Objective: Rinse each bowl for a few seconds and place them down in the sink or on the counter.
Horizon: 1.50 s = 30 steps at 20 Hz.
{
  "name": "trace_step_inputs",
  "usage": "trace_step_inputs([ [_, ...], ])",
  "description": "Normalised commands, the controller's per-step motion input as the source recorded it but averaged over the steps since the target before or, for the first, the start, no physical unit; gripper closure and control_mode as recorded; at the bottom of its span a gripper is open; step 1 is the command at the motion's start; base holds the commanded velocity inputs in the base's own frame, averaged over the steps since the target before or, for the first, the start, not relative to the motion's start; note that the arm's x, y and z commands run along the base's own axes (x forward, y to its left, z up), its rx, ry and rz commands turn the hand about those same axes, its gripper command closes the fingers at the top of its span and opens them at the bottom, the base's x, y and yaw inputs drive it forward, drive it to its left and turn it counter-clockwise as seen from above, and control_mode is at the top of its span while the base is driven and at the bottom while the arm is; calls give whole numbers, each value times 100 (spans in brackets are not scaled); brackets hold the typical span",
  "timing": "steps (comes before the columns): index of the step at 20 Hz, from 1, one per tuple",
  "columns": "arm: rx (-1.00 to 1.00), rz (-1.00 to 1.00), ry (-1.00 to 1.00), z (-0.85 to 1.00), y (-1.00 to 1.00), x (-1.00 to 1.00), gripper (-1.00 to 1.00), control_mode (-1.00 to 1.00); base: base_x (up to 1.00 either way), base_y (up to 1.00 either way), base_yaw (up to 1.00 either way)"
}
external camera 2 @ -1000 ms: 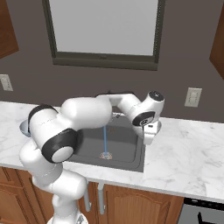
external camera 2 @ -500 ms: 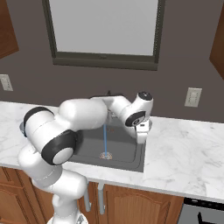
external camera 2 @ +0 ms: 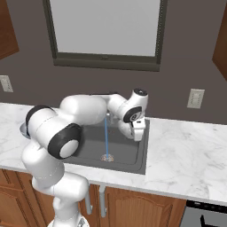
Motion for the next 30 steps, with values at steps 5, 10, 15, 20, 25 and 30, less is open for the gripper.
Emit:
trace_step_inputs([
  [5, 1, 8, 3, -9, 21, 21, 100, -100, 0, 0, 0],
  [10, 4, 6, 0, -15, 19, 14, 100, -100, 0, 0, 0],
  [15, 5, 5, 0, -17, 19, 15, 100, -100, 0, 0, 0],
  [20, 4, 5, 1, -22, 15, 26, 100, -100, 0, 0, 0],
  [25, 3, 4, 2, -21, 15, 34, 100, -100, 0, 0, 0],
  [30, 3, 4, 2, -17, 11, 32, 100, -100, 0, 0, 0],
])
